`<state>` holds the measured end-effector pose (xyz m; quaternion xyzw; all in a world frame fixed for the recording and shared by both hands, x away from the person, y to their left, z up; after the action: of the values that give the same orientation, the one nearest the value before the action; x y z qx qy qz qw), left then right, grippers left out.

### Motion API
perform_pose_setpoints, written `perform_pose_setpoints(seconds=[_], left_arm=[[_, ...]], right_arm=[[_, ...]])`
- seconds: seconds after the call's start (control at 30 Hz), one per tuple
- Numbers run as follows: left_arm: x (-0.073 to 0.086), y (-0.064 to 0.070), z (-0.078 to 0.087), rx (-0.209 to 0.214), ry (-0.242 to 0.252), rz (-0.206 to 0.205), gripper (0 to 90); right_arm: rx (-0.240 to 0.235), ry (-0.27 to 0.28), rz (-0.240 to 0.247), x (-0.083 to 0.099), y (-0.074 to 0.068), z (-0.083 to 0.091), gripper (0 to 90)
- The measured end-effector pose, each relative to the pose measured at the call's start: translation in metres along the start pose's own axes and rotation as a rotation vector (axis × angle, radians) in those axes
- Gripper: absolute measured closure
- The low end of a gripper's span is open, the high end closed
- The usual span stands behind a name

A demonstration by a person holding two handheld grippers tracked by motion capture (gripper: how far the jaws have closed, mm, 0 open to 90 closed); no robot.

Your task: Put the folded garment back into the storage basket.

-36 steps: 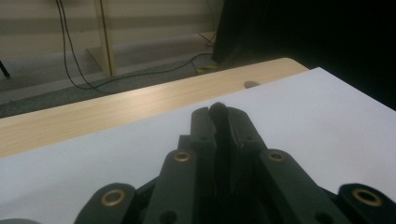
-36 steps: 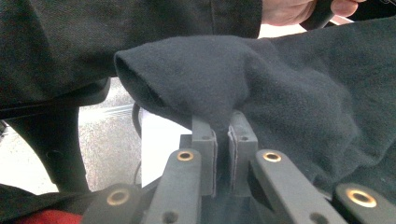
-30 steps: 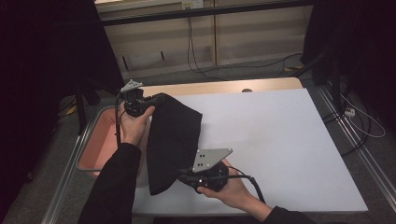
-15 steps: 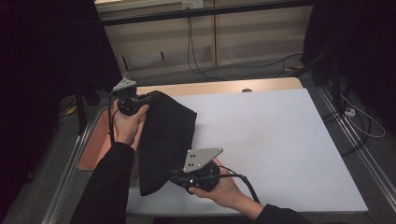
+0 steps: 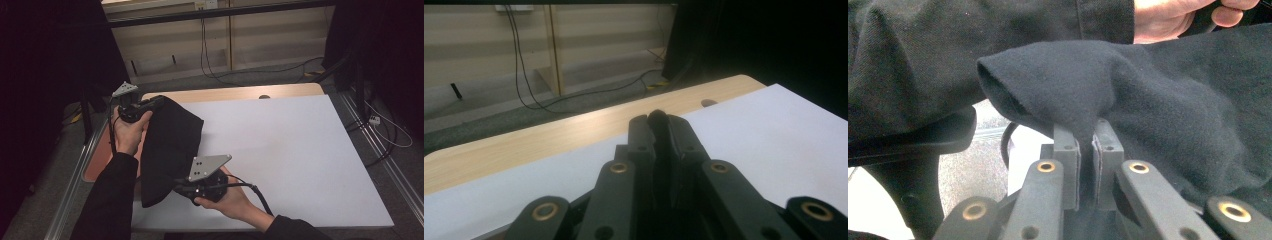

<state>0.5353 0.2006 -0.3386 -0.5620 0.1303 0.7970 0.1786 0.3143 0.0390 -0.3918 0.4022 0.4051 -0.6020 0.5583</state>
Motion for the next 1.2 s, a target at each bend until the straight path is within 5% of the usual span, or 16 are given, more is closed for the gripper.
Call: perform_pose_setpoints(seconds=[0.63, 1.2], left_arm=[[-0.004, -0.028, 0.013, -0.039, 0.021, 0.047, 82.2], [-0.007, -0.039, 0.017, -0.058, 0.027, 0.056, 82.2]], right_arm=[[-0.02, 0.014, 0.033, -0.024, 0.005, -0.015, 84.0], [-0.038, 0.027, 0.042, -0.035, 0.007, -0.027, 84.0]])
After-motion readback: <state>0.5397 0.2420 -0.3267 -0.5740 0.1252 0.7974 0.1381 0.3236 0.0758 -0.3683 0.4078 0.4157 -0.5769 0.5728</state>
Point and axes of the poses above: each handheld gripper's, and its own axes: z roughly backward along the jaws, x roughly out of its underside, y roughly to its right, the point moved 5 cm from there along -z, roughly forward along the jaws, and after that the axes turned 14 degrees about -x, right-handed, at the moved point
